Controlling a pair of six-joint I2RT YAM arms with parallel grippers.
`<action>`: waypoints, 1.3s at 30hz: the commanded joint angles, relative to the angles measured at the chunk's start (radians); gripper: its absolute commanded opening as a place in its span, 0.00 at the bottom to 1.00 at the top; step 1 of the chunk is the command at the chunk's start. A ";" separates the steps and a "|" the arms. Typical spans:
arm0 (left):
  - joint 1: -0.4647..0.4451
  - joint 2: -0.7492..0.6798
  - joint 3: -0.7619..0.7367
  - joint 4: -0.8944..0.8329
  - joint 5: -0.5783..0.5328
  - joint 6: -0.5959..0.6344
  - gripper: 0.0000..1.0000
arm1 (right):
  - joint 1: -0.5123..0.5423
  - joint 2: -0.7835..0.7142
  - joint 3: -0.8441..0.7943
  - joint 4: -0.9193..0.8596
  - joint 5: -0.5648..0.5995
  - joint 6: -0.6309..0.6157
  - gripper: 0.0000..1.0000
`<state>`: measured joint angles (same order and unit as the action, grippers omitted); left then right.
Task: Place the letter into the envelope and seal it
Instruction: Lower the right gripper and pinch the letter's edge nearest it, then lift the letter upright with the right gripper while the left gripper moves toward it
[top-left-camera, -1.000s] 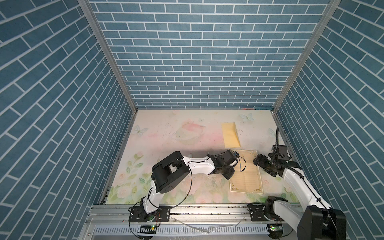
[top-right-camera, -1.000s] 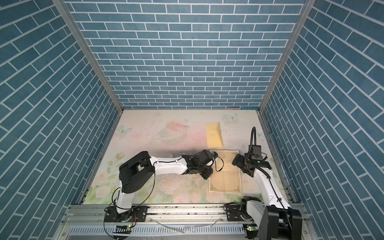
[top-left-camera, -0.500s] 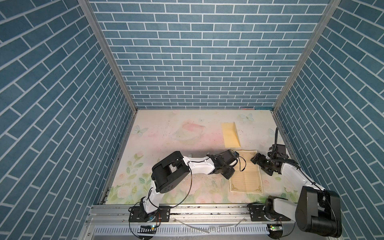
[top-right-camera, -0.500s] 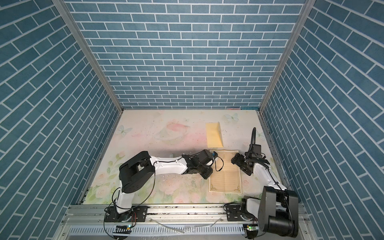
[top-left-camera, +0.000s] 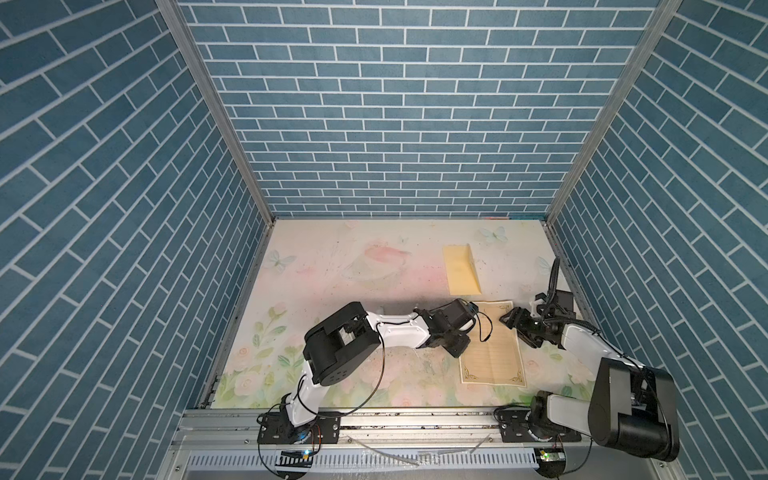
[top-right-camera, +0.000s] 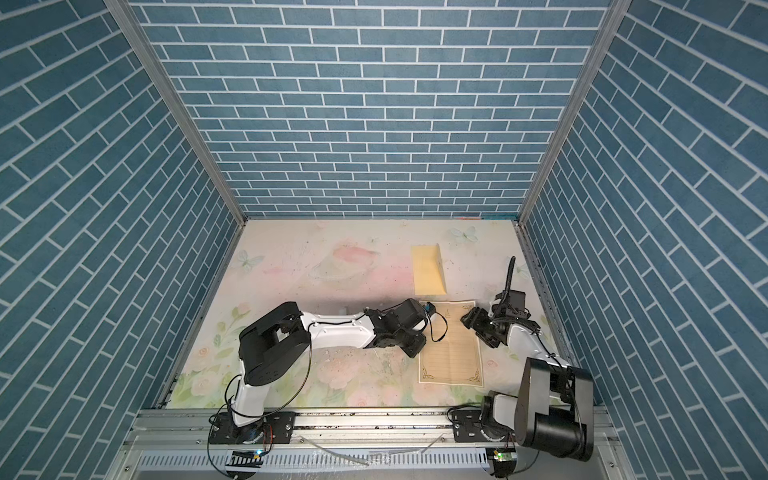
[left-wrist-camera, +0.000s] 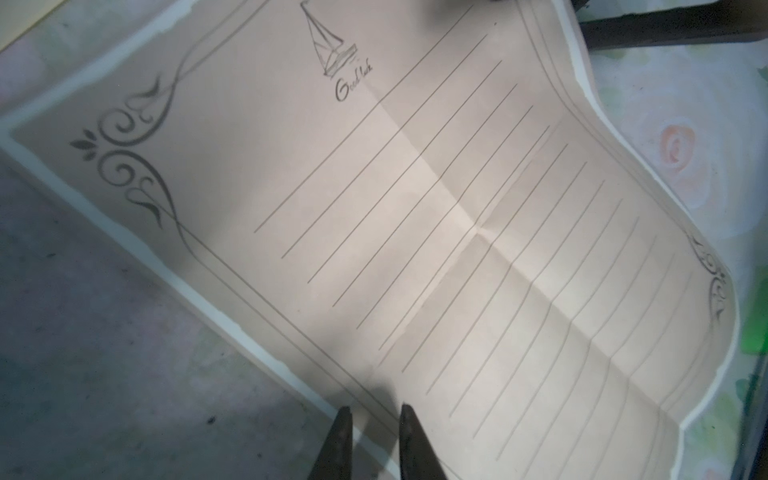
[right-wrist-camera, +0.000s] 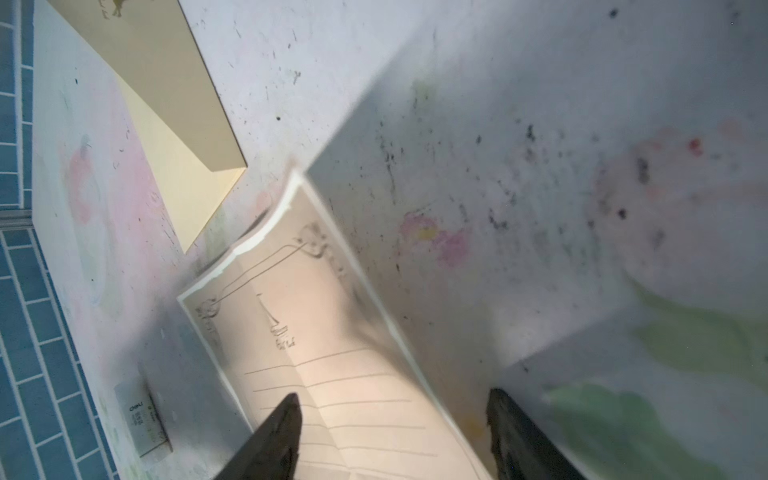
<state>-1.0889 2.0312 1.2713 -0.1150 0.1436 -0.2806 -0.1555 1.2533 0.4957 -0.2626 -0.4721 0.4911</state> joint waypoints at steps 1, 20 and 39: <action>0.007 0.031 -0.013 -0.026 -0.019 -0.002 0.23 | -0.004 -0.004 -0.032 0.011 -0.046 -0.008 0.62; 0.028 -0.020 -0.016 -0.055 -0.042 0.007 0.23 | -0.004 -0.052 -0.039 -0.005 -0.075 -0.017 0.02; 0.110 -0.387 -0.134 -0.072 -0.161 0.095 0.51 | 0.003 -0.359 -0.039 0.070 -0.240 0.003 0.00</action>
<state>-0.9977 1.6852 1.1755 -0.1814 0.0185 -0.2150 -0.1570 0.9657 0.4713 -0.2310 -0.6544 0.4919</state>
